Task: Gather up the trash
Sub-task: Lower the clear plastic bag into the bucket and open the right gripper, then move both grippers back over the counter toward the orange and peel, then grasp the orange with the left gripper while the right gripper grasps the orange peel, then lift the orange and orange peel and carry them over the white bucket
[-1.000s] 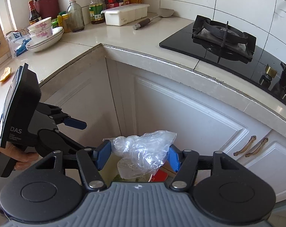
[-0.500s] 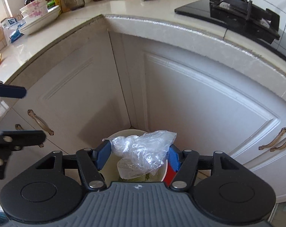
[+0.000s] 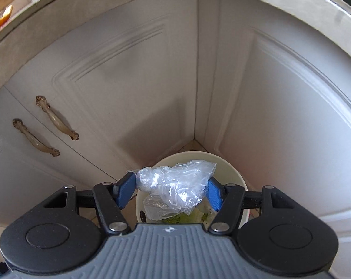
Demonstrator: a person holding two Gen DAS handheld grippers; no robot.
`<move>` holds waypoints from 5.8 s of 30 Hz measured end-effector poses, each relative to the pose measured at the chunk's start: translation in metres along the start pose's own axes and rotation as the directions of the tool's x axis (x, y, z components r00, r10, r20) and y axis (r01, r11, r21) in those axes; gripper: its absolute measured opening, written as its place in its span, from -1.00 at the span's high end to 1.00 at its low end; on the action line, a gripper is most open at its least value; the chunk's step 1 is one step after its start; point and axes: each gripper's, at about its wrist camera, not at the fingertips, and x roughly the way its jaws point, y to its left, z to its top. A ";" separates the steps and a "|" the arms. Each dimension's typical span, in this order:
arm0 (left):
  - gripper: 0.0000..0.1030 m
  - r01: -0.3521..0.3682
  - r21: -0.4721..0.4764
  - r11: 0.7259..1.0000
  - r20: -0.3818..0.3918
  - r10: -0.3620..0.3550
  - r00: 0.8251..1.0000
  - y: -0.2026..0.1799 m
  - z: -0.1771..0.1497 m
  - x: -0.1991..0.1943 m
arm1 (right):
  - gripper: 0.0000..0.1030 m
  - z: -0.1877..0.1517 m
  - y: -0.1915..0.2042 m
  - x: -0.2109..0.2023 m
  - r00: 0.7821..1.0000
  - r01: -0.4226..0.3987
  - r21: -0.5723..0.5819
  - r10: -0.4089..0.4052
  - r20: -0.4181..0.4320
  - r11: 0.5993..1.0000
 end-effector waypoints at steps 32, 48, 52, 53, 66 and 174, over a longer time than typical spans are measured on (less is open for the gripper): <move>-0.84 -0.006 -0.093 0.996 0.062 0.012 0.998 0.067 -0.003 -0.018 | -1.00 0.024 0.034 -0.083 0.982 0.139 0.014 -0.140 0.128 0.990; -0.84 -0.106 -0.220 0.970 0.054 0.121 0.991 0.147 -0.018 -0.044 | -1.00 0.098 0.121 -0.159 0.943 0.085 -0.188 -0.018 0.332 0.979; -0.84 -0.165 -0.288 0.943 0.034 0.182 0.983 0.179 -0.032 -0.050 | -1.00 0.121 0.159 -0.151 0.943 0.027 -0.282 0.069 0.326 0.959; -0.84 -0.177 -0.303 0.936 0.028 0.195 0.980 0.185 -0.035 -0.051 | -1.00 0.126 0.167 -0.146 0.943 0.015 -0.301 0.086 0.321 0.953; -0.84 -0.316 -0.459 0.830 -0.053 0.329 0.943 0.263 -0.073 -0.053 | -1.00 0.177 0.260 -0.080 0.961 -0.083 -0.472 0.196 0.195 0.878; 0.05 -0.025 -0.325 0.945 -0.030 0.016 0.999 0.255 -0.035 -0.037 | -0.17 0.160 0.242 -0.132 0.949 -0.153 -0.406 0.249 0.196 0.901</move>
